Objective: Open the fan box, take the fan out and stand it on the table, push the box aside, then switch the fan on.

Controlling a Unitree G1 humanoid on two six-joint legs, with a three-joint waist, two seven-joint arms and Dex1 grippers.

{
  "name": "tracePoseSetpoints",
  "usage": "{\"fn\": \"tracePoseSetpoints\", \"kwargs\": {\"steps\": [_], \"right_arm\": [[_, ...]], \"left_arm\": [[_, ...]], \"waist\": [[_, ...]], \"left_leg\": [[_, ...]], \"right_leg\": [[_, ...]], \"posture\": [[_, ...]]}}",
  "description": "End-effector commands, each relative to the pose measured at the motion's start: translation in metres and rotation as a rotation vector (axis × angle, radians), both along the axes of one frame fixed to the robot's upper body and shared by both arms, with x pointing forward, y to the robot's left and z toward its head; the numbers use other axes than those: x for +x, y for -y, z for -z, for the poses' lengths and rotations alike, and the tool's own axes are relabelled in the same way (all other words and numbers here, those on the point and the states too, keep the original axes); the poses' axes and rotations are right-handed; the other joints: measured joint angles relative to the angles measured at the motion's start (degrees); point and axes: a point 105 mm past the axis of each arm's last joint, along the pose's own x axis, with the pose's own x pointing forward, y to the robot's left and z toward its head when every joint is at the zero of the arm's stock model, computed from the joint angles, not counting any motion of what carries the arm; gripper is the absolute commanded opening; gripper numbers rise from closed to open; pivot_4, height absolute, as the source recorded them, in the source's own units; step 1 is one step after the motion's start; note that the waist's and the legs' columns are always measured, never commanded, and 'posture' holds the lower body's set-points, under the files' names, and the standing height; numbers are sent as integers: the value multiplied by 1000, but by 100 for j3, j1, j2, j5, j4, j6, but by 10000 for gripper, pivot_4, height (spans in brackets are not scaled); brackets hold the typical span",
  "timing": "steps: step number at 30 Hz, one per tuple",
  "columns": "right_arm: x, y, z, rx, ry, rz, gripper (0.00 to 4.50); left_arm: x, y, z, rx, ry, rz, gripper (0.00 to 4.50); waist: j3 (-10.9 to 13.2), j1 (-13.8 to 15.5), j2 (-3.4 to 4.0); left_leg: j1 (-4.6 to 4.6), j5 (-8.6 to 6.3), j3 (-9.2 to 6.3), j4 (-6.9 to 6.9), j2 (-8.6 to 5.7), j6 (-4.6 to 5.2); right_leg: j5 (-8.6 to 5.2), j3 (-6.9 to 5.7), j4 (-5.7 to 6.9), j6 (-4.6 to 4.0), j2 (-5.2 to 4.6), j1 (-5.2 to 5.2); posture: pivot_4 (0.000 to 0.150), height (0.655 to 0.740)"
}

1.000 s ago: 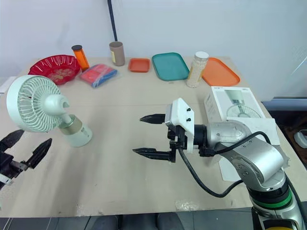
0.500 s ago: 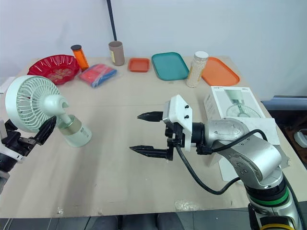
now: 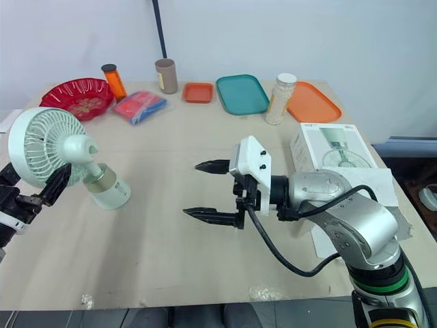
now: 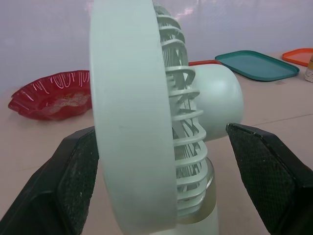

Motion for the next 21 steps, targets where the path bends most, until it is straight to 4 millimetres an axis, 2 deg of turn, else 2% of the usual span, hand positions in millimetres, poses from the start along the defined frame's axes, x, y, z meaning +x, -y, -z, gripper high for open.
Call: {"fn": "tracePoseSetpoints", "kwargs": {"steps": [1, 2, 11, 15, 21], "right_arm": [[0, -2, -7, 18, 30, -7, 45000], [0, -2, -7, 18, 28, -6, 45000], [-1, -1, -6, 16, 25, 4, 45000], [-1, -1, -6, 17, 24, 9, 45000], [1, -1, -9, 29, 23, 14, 45000]], "left_arm": [[-3, 3, -9, 16, 28, -2, 33033], [-1, 4, -9, 13, 25, -1, 29139], [4, 6, -6, -2, 17, 7, 29139], [5, 4, -7, -7, 22, 1, 19234], [6, 7, -7, -5, 18, 5, 18969]], "waist": [[0, 0, 0], [0, 0, 0], [0, 1, 0], [0, 1, 0], [0, 1, 0]], "left_leg": [[0, 0, 0, 0, -1, 0], [0, 0, 0, 0, -1, 0], [0, 0, 0, 0, -1, 0], [-1, 0, 0, 0, -2, 0], [-1, 0, 0, 0, -2, 0]], "right_leg": [[0, 1, 0, 0, 0, 0], [0, 0, 0, 0, 0, 0], [0, 0, 0, 0, 0, 0], [0, -1, 0, 0, -1, 0], [0, -1, 0, 0, -1, 0]], "posture": [[1500, 7400], [1500, 7400], [1500, 7400], [1500, 7400], [1500, 7400]]}}
